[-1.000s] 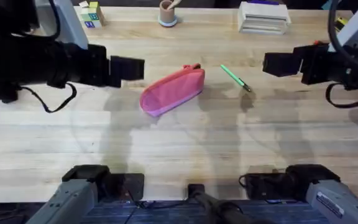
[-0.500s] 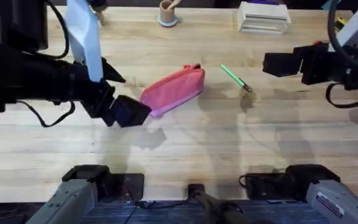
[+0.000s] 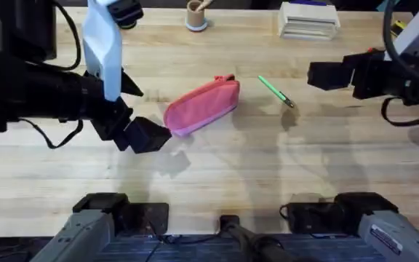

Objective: Unzip the bag, pick up the pens from the table one at a time and place them inside, then zip the bag closed.

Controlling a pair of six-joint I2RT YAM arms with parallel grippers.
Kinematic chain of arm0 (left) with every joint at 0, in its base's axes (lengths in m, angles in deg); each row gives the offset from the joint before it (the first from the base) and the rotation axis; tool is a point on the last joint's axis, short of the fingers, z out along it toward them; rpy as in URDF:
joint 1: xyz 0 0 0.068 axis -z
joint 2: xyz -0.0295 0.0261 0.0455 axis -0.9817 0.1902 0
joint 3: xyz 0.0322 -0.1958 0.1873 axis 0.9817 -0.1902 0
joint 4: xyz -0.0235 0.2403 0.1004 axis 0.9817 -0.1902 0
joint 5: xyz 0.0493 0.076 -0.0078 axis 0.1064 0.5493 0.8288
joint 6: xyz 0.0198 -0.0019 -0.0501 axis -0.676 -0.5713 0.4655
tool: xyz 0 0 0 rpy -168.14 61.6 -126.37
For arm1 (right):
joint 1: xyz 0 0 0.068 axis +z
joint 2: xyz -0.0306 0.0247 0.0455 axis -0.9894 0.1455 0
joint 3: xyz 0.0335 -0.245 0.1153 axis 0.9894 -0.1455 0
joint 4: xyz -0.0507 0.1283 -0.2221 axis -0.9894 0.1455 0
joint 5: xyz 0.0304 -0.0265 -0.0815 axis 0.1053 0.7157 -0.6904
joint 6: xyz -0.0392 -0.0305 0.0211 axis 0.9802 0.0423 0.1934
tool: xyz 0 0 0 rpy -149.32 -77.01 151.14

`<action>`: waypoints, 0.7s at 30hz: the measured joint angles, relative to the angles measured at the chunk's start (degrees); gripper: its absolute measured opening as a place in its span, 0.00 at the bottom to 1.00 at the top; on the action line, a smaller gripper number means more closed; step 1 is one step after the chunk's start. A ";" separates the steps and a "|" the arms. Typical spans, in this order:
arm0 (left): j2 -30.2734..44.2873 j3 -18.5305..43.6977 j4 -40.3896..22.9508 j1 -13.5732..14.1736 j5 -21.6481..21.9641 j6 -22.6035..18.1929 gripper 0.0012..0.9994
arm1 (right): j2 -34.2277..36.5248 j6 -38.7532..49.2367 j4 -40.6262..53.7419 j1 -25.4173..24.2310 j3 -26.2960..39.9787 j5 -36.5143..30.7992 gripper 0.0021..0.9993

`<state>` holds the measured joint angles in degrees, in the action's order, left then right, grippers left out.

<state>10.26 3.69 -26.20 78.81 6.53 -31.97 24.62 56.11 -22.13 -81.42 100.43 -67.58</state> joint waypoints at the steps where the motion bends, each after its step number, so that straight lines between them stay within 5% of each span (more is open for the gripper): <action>1: 0.00 0.00 -0.20 0.00 0.02 -0.02 0.99 | 0.00 0.00 0.01 0.00 0.00 0.00 1.00; 14: 4.91 0.00 -2.70 0.00 1.49 -0.28 0.99 | 0.00 0.20 0.00 0.00 0.00 0.00 1.00; 21: 9.82 -0.02 -0.79 -0.01 -0.48 -4.04 0.99 | 0.00 0.20 0.02 0.00 0.00 0.00 1.00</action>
<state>20.08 3.67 -26.99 78.80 6.05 -36.02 24.62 56.31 -22.11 -81.42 100.43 -67.58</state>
